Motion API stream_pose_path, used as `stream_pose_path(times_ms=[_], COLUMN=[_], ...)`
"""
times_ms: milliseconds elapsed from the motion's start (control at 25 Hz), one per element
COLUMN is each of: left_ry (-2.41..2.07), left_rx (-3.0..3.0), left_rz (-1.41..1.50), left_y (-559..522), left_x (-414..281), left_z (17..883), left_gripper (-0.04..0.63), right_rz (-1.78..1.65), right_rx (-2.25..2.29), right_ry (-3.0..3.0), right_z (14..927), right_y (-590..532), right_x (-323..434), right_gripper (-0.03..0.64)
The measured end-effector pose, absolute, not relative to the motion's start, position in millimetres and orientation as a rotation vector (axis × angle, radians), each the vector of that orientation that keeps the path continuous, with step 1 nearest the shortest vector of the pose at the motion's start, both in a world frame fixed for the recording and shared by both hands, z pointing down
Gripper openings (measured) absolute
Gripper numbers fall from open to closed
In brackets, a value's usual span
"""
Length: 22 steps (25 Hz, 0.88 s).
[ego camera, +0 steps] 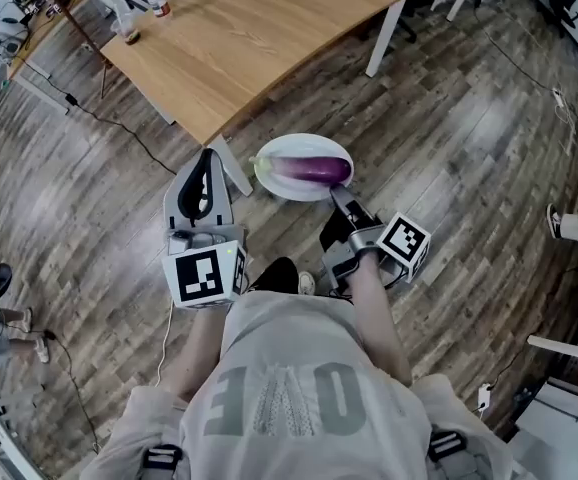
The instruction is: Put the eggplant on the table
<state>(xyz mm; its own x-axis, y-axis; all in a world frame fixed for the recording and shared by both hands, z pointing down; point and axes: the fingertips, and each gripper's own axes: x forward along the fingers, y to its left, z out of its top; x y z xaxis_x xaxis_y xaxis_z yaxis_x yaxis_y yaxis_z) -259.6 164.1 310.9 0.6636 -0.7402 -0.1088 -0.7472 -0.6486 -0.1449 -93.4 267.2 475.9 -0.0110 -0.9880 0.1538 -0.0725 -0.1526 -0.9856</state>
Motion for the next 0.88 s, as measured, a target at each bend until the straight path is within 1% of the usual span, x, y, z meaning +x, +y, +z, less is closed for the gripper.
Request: stream_pose_path(times_ms=[240, 480, 640, 880], left_ry=[1.265, 1.27, 1.252, 1.22], left_rx=[-2.682, -2.693, -2.694, -2.683], left_rz=[0.074, 0.088, 0.092, 0.109], left_y=[150, 106, 55, -39], left_x=[-238, -203, -167, -95], left_z=[310, 319, 326, 328], left_gripper=[0.009, 0.009, 0.009, 0.009], right_rz=[-1.303, -1.313, -1.3, -1.302], right_rx=[-1.353, -1.339, -1.328, -1.342], right_ry=[1.245, 1.243, 1.249, 1.245], right_z=[470, 473, 473, 472], right_y=[252, 206, 161, 85], right_x=[-63, -29, 3, 67], right_gripper=[0.026, 0.026, 0.025, 0.026])
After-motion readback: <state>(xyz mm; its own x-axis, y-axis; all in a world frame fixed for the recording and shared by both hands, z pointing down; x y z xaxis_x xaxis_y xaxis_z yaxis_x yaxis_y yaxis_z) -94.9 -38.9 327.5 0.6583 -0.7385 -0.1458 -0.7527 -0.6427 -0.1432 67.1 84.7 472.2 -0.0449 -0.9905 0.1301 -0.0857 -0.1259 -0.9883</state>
